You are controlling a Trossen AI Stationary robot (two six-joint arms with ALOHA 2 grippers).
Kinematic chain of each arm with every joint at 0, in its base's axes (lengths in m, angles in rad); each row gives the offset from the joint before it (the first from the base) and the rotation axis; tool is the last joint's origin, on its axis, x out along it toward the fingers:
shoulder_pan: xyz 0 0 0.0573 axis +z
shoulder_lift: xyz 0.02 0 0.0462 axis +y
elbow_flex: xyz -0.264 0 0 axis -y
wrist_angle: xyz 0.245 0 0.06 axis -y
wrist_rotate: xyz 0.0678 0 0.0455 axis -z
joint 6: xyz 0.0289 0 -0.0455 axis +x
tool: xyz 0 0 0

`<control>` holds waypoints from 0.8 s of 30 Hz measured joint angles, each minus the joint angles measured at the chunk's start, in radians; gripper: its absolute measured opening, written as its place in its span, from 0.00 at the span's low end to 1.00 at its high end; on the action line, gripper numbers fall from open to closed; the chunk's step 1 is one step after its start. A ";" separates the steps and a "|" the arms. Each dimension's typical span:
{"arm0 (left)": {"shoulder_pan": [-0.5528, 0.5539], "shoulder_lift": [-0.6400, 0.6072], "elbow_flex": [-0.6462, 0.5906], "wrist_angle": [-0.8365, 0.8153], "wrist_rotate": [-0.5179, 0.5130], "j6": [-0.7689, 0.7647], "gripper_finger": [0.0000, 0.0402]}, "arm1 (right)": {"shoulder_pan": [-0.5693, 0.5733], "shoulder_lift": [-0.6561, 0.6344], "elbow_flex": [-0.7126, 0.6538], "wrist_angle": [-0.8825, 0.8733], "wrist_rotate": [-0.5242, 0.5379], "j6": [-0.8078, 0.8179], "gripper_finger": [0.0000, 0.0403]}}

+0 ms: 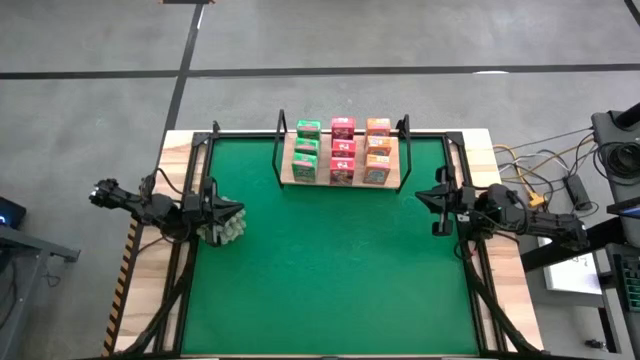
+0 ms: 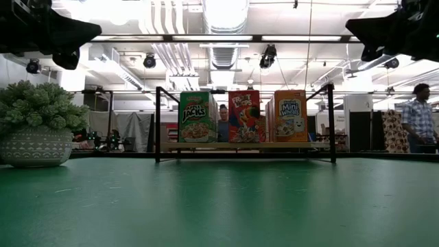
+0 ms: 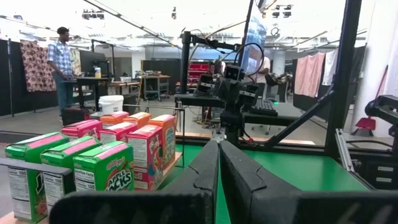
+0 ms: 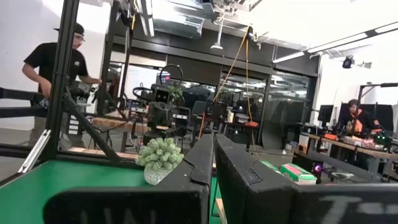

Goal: Stack cereal on shelf
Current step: Return to Home Position

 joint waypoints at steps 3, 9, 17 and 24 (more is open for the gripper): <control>0.000 0.002 0.000 0.000 0.000 0.000 0.00 | 0.000 0.008 0.000 -0.001 0.000 0.000 0.02; 0.000 0.004 0.000 0.000 0.000 0.000 0.00 | 0.000 0.015 0.000 -0.002 0.000 0.000 0.02; 0.000 0.006 0.000 0.000 0.001 0.000 0.00 | 0.000 0.015 0.000 -0.002 0.000 0.000 0.02; 0.000 0.006 0.000 0.000 0.001 0.000 0.00 | 0.000 0.015 0.000 -0.002 0.000 0.000 0.02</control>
